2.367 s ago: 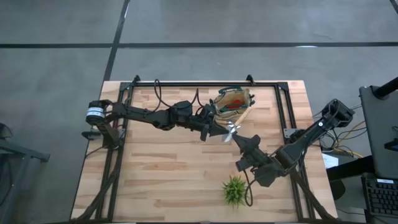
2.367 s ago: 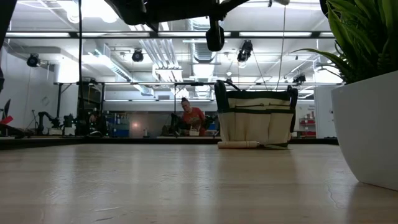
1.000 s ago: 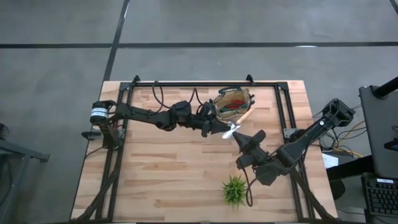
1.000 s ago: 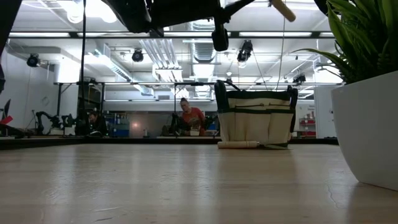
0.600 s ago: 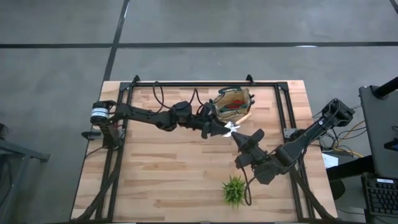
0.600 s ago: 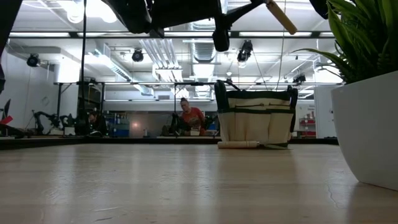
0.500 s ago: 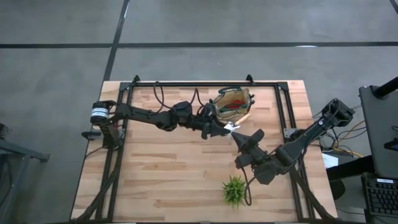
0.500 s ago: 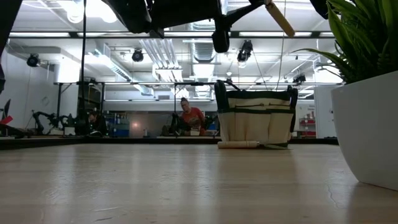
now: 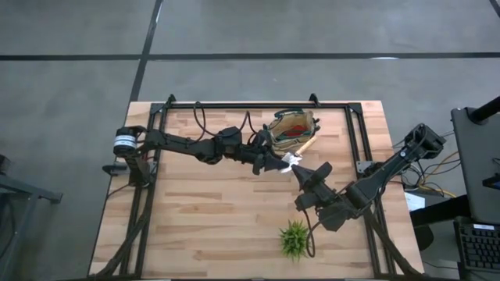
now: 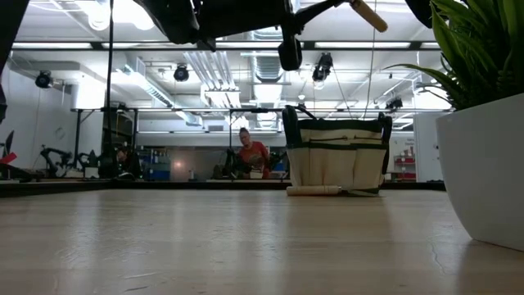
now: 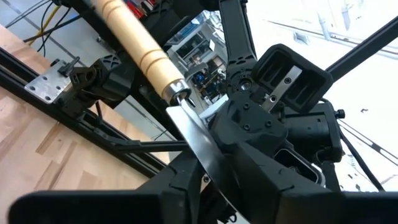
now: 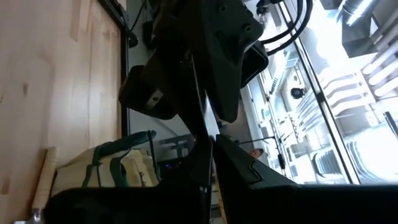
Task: Pick & Place Garden tools in Gardening bag
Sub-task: Put the brown trowel into the gardening bag
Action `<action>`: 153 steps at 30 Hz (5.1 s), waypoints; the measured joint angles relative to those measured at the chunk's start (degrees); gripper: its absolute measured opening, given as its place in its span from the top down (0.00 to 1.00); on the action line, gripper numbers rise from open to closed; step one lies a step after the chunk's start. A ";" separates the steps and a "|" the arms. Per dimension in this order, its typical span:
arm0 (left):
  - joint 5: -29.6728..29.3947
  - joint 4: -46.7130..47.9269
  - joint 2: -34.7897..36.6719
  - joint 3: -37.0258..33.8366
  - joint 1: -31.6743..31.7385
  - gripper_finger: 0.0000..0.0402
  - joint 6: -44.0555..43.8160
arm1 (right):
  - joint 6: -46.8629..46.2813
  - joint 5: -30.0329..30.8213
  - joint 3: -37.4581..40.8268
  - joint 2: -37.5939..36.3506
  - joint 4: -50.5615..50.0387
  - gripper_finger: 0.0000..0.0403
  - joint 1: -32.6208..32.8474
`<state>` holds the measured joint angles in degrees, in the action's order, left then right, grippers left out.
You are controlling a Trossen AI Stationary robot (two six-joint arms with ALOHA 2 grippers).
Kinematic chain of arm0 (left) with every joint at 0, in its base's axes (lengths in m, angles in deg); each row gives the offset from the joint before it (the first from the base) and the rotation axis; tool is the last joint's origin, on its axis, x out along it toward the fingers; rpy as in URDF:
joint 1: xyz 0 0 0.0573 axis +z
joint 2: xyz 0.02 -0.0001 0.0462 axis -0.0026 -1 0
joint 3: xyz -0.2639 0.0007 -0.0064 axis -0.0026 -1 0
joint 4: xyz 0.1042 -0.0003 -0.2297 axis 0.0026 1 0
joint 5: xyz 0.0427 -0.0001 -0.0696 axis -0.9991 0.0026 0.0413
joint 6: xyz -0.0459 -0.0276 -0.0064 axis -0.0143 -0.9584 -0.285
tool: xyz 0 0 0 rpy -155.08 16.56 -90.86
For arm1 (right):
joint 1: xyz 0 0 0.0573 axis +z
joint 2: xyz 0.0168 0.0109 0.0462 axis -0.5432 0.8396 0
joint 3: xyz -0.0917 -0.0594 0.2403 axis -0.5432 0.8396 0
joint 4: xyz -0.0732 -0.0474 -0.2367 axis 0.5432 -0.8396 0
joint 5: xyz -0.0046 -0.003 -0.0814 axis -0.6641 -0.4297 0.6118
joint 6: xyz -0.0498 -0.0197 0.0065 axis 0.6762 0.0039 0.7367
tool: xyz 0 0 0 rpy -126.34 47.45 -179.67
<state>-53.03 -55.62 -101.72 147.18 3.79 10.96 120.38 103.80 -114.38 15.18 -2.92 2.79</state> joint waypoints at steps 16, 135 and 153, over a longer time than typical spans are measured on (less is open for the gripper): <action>0.54 0.37 0.11 -0.04 0.04 0.98 -3.67 | 10.94 -0.43 0.02 -0.04 -0.02 0.90 -1.82; -18.51 0.31 2.19 0.08 -6.60 0.71 53.50 | -47.85 -34.93 0.13 -16.92 -15.04 0.98 -7.62; -18.53 11.72 6.88 -0.15 -6.67 0.75 53.28 | -33.73 -38.91 15.83 -25.03 2.30 0.98 -13.66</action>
<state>-71.56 -43.91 -94.84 147.03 -2.88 64.24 86.66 64.89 -98.55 -9.85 -0.62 -10.86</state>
